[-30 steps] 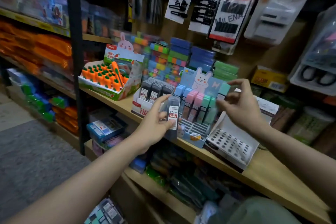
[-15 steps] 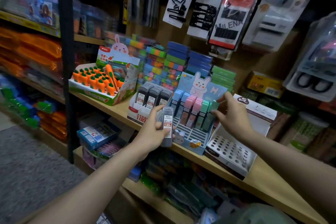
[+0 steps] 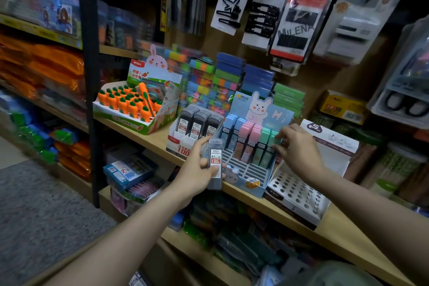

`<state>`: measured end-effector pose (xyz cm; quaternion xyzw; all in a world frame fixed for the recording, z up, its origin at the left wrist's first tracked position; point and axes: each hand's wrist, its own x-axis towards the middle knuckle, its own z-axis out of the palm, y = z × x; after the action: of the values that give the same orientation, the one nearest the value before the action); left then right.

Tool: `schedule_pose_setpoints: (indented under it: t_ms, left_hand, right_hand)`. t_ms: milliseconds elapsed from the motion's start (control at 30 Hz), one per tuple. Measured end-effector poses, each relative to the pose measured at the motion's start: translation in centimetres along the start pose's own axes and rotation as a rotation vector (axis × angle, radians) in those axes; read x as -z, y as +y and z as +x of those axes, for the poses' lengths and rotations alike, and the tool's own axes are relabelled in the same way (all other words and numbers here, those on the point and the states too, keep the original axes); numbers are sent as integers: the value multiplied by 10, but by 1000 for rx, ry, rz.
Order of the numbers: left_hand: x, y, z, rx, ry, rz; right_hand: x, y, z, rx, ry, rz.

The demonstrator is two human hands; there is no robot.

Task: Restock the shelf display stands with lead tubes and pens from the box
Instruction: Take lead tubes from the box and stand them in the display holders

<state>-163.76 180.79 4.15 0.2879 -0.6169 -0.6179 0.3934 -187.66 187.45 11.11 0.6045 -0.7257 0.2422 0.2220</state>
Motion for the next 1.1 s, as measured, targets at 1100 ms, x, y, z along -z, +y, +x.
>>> schedule_pose_setpoints:
  t_ms: [1100]
  left_hand:
    - [75,7,33,0,416,320]
  right_hand:
    - [-49,-146,89,-6,38,532]
